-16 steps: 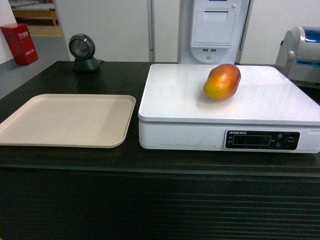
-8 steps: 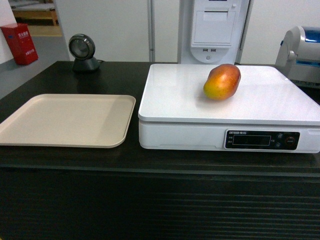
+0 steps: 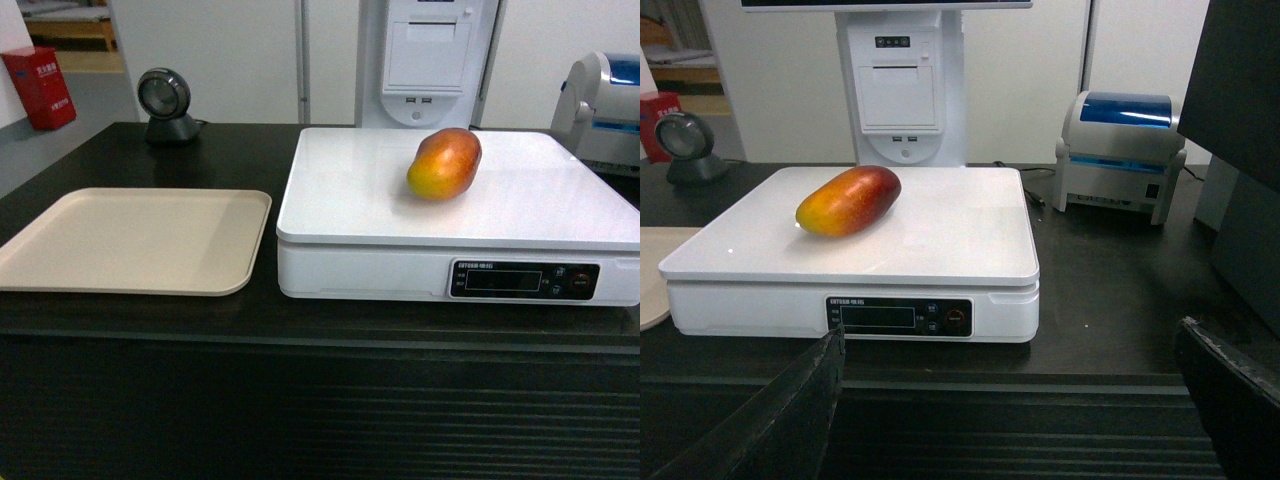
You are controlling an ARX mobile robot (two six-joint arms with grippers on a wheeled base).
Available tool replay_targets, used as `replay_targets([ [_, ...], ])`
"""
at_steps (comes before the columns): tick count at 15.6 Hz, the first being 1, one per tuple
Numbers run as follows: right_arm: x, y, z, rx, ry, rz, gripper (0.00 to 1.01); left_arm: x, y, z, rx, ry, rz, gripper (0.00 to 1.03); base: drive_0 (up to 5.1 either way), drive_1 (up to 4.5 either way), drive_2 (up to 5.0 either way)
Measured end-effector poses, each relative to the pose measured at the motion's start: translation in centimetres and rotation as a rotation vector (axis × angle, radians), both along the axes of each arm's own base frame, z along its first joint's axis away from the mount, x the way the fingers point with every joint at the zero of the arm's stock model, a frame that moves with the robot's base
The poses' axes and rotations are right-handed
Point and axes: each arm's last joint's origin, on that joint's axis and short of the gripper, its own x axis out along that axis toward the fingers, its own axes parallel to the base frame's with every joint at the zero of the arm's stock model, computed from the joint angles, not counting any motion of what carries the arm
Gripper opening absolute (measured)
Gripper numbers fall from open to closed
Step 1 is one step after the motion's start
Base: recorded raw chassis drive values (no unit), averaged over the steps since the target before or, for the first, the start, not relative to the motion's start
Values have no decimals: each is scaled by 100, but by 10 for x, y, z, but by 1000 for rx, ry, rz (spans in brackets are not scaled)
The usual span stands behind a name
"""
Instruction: Place dark red mango on scale at checkout
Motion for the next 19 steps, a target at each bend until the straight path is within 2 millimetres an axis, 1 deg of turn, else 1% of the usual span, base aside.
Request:
replay_targets([
  [19,0,0,0,1,0,0,98,0,0,0,0,0,0,98,0,0,0],
])
